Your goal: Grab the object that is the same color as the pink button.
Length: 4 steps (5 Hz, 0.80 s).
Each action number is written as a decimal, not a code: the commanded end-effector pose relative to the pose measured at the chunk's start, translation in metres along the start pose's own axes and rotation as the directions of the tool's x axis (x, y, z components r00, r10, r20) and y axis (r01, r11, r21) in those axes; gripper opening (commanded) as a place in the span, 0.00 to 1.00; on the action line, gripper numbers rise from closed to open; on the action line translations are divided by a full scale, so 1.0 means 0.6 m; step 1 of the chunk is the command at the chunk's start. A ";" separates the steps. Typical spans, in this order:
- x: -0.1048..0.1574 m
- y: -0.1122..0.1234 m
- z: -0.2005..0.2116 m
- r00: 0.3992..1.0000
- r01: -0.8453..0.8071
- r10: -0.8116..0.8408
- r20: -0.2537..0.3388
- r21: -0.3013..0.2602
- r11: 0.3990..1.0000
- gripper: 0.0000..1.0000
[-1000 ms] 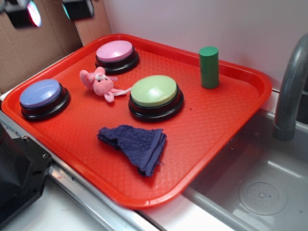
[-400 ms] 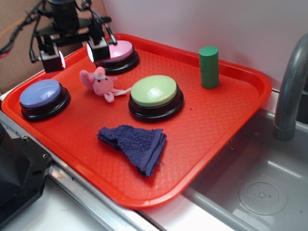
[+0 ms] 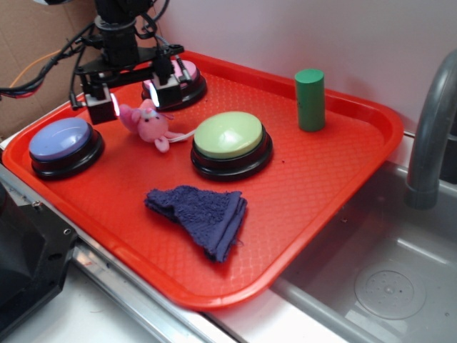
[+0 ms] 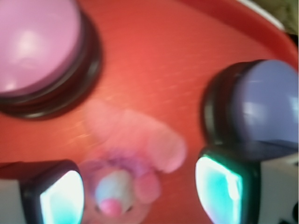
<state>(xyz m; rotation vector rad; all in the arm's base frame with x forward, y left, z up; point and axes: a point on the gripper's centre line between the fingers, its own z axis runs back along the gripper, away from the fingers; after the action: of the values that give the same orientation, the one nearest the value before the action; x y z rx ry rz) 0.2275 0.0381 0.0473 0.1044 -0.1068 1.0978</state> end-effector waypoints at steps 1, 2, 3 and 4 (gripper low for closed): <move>0.005 0.004 -0.011 0.998 0.038 -0.035 0.042 -0.064 0.997 1.00; 0.005 -0.001 -0.019 0.997 0.062 -0.059 0.041 -0.073 0.995 0.00; 0.001 -0.016 -0.023 0.994 0.102 -0.100 0.050 -0.053 0.993 0.00; 0.001 -0.025 -0.003 0.977 0.212 -0.209 0.046 -0.058 0.976 0.00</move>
<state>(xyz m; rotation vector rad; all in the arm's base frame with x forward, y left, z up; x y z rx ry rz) 0.2348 0.0283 0.0306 0.1050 -0.1029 0.9060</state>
